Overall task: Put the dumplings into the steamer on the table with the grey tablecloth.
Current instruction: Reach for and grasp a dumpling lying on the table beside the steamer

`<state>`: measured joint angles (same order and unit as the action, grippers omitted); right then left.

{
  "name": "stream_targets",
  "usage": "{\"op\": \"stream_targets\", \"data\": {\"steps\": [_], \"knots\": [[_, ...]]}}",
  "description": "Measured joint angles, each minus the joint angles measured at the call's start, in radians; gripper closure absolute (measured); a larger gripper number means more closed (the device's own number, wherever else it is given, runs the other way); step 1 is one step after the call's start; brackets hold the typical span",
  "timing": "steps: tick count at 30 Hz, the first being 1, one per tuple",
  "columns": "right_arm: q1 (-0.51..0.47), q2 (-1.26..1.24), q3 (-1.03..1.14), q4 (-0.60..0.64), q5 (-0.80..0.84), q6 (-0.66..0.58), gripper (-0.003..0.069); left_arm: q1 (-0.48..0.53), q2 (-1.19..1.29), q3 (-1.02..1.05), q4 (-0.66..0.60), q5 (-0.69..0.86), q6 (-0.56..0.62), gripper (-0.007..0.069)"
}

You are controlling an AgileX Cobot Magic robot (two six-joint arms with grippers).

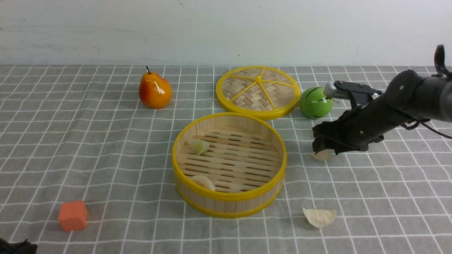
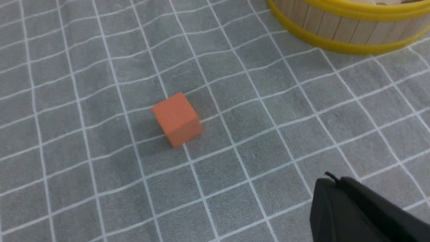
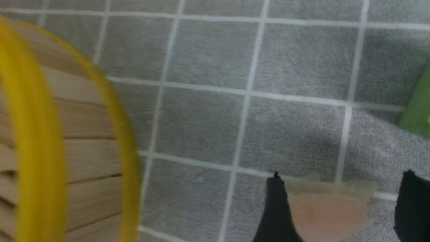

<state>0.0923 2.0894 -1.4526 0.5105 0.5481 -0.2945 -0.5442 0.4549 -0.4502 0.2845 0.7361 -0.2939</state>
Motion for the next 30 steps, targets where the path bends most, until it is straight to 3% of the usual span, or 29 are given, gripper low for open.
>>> {"op": "stream_targets", "data": {"steps": [8, 17, 28, 30], "knots": [[0.007, 0.014, -0.025, -0.048, 0.03, 0.045, 0.0368, 0.0, -0.082, 0.072, 0.039, -0.107, 0.0, 0.0638], [0.007, -0.013, -0.025, -0.09, 0.085, -0.064, 0.0367, 0.0, -0.12, 0.094, 0.052, -0.166, 0.0, 0.0638], [0.017, -0.148, -0.071, -0.052, 0.177, -0.083, 0.0374, 0.0, -0.174, 0.094, 0.059, -0.174, 0.0, 0.0638], [0.049, -0.172, -0.104, -0.004, 0.2, -0.096, 0.0495, 0.0, -0.174, 0.094, 0.059, -0.179, 0.0, 0.0638]]}}
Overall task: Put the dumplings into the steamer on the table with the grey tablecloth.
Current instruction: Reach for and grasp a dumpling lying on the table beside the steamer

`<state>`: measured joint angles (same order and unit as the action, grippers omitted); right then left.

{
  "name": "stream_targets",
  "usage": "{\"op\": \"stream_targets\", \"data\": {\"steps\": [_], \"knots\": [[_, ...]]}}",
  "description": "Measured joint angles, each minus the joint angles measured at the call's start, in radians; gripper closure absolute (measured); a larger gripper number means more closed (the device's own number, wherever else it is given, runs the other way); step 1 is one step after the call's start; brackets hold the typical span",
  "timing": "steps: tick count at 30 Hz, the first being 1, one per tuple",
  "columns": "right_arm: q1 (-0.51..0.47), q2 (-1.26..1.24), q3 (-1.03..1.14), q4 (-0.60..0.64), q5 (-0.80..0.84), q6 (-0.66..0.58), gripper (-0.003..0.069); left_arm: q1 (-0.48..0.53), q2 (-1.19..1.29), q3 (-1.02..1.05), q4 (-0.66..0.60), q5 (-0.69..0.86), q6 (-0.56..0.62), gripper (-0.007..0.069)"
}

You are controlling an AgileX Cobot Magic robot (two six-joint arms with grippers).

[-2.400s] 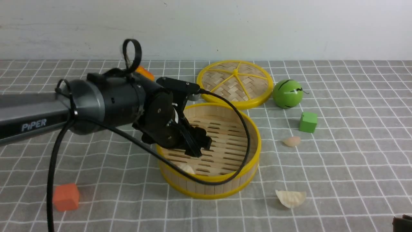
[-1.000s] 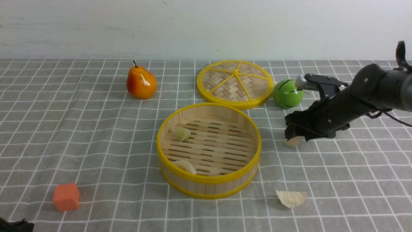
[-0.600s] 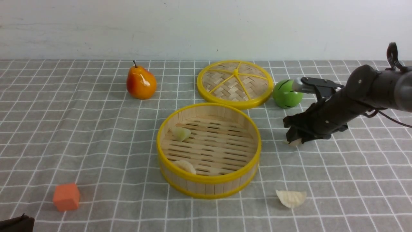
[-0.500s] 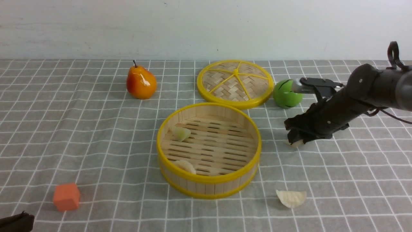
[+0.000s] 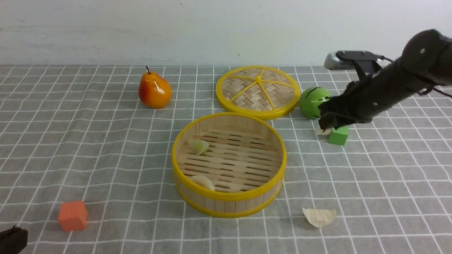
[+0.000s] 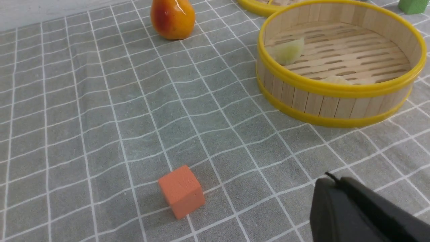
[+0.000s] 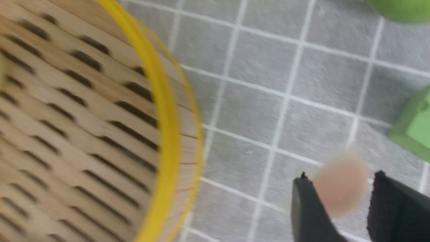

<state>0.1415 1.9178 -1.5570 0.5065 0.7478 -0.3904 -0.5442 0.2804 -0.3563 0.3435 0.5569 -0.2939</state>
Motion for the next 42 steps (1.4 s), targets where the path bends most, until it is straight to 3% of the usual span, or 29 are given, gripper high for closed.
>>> {"op": "stream_targets", "data": {"steps": [1, 4, 9, 15, 21, 27, 37, 42], "knots": [[0.026, -0.005, -0.016, 0.024, 0.003, -0.01, 0.0562, 0.0, 0.0, 0.0, 0.0, -0.002, 0.0, 0.0638], [0.129, -0.001, -0.041, 0.083, -0.023, -0.042, 0.0646, 0.0, 0.0, 0.0, 0.0, -0.001, 0.0, 0.0638], [0.249, 0.07, -0.042, 0.071, -0.097, -0.087, 0.0657, 0.0, 0.0, 0.0, 0.001, 0.0, 0.0, 0.0638], [0.23, 0.089, -0.054, 0.004, -0.109, -0.043, 0.0597, 0.0, 0.0, 0.0, 0.001, 0.016, 0.0, 0.0638], [0.099, 0.088, -0.093, -0.145, -0.093, -0.01, 0.0417, 0.0, 0.0, 0.0, 0.001, 0.007, 0.0, 0.0638], [0.04, 0.17, -0.093, -0.201, -0.101, 0.101, 0.0271, 0.0, 0.0, 0.0, 0.001, 0.003, 0.0, 0.0638], [0.04, 0.269, -0.101, -0.358, -0.173, 0.268, 0.0242, 0.0, 0.0, 0.0, 0.001, 0.003, 0.0, 0.0636], [0.041, 0.278, -0.101, -0.383, -0.179, 0.321, 0.0298, 0.0, 0.0, 0.0, 0.002, 0.003, 0.0, 0.0635]]}}
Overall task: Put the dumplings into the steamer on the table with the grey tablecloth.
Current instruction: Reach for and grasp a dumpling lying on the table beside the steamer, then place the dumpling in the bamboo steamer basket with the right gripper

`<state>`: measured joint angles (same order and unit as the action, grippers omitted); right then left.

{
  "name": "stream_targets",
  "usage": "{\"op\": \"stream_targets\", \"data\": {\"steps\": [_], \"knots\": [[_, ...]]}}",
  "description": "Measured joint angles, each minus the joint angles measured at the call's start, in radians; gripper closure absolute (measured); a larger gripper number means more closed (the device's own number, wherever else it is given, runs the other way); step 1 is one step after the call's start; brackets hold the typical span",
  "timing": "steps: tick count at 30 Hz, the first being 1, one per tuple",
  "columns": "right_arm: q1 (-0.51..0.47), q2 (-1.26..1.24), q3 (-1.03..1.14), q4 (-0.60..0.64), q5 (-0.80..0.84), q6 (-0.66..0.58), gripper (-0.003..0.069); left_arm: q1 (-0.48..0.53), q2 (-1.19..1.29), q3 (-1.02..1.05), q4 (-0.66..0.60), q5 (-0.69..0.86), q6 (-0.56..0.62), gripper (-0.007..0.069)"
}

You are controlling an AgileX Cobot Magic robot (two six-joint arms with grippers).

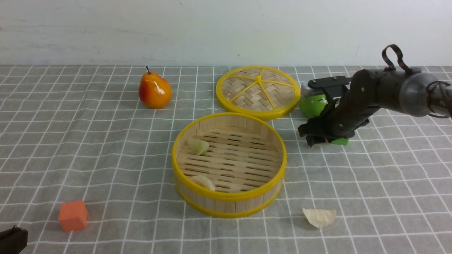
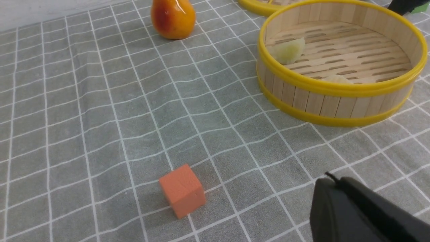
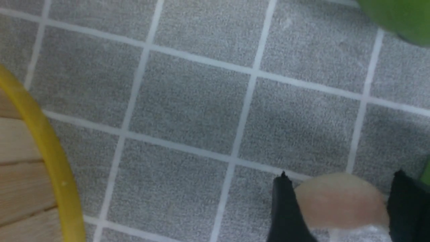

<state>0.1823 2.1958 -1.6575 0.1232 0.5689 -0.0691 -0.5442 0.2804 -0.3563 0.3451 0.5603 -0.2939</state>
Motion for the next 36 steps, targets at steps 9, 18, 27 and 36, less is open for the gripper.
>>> {"op": "stream_targets", "data": {"steps": [9, 18, 27, 36], "knots": [[0.0, -0.006, -0.017, -0.016, 0.089, 0.002, 0.031, 0.0, 0.0, 0.0, 0.0, 0.0, 0.0, 0.0632], [0.0, -0.11, -0.045, -0.014, 0.17, -0.043, 0.031, 0.0, 0.0, 0.0, 0.0, 0.0, 0.0, 0.0632], [0.134, -0.18, -0.05, 0.217, 0.097, -0.189, 0.031, 0.0, 0.0, 0.0, 0.001, 0.0, 0.0, 0.0632], [0.315, 0.004, -0.05, 0.273, -0.139, -0.346, 0.0527, 0.0, 0.0, 0.0, 0.001, 0.0, 0.0, 0.0632]]}}
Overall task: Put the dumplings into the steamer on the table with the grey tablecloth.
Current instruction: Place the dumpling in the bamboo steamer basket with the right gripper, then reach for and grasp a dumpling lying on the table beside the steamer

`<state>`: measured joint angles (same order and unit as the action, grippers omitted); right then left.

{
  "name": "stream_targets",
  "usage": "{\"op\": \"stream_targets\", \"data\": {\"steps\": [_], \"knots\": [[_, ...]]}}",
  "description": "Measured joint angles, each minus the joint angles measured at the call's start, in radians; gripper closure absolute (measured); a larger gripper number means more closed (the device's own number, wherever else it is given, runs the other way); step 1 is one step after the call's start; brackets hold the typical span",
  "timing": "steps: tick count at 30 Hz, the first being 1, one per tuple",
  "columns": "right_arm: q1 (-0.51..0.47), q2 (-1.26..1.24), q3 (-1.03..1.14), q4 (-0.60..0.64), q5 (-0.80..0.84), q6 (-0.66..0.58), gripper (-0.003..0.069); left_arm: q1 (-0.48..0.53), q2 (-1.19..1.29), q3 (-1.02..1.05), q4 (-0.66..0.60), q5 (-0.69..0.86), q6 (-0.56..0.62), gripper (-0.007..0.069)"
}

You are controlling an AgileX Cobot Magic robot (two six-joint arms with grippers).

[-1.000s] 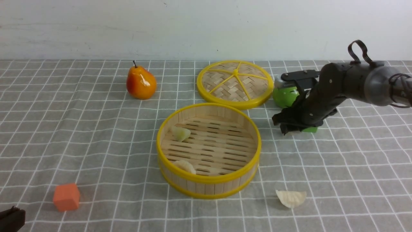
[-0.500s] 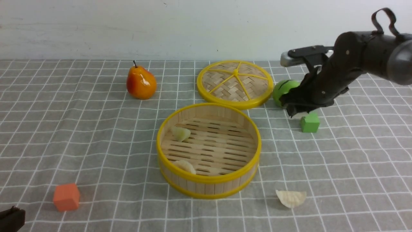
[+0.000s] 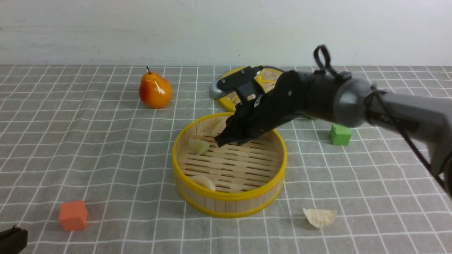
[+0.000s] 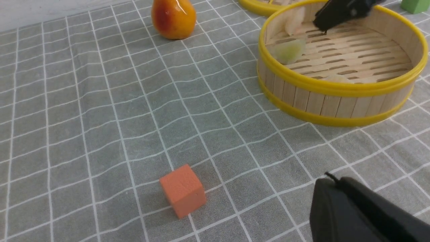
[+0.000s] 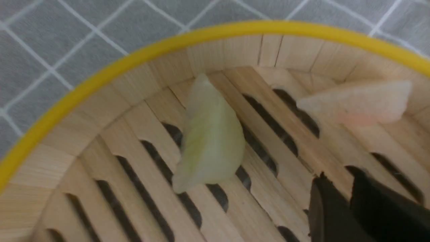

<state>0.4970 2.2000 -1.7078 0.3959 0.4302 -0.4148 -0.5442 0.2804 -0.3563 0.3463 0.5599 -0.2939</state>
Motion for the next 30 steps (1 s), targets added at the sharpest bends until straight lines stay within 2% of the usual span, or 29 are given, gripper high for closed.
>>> {"op": "stream_targets", "data": {"steps": [1, 2, 3, 6, 10, 15, 20, 25, 30], "knots": [[0.0, 0.015, 0.0, -0.002, -0.01, 0.0, 0.0492, 0.0, 0.0, 0.0, 0.0, 0.0, 0.0, 0.0632], [0.0, 0.018, 0.0, -0.002, -0.01, 0.0, 0.0492, 0.0, 0.0, 0.0, 0.0, 0.0, 0.0, 0.0632], [0.0, 0.024, 0.0, 0.006, -0.02, 0.0, 0.0413, 0.0, 0.0, 0.0, 0.0, 0.0, 0.0, 0.0632], [-0.001, 0.012, 0.0, 0.011, 0.009, 0.001, 0.0274, 0.0, 0.0, 0.0, 0.0, 0.0, 0.0, 0.0632], [-0.001, -0.059, 0.0, -0.006, 0.103, 0.001, 0.0151, 0.0, 0.0, 0.0, 0.0, 0.0, 0.0, 0.0632], [-0.001, -0.226, 0.0, -0.151, 0.288, 0.031, 0.0122, 0.0, 0.0, 0.0, -0.003, 0.0, 0.0, 0.0632], [-0.029, -0.394, 0.013, -0.396, 0.507, 0.198, 0.0147, 0.0, 0.0, 0.0, -0.004, 0.0, 0.0, 0.0629], [-0.114, -0.425, 0.2, -0.396, 0.565, 0.262, 0.0169, 0.0, 0.0, 0.0, -0.004, 0.0, 0.0, 0.0627], [-0.143, -0.412, 0.479, -0.27, 0.433, 0.201, 0.0172, 0.0, 0.0, 0.0, -0.007, 0.0, 0.0, 0.0625]]}}
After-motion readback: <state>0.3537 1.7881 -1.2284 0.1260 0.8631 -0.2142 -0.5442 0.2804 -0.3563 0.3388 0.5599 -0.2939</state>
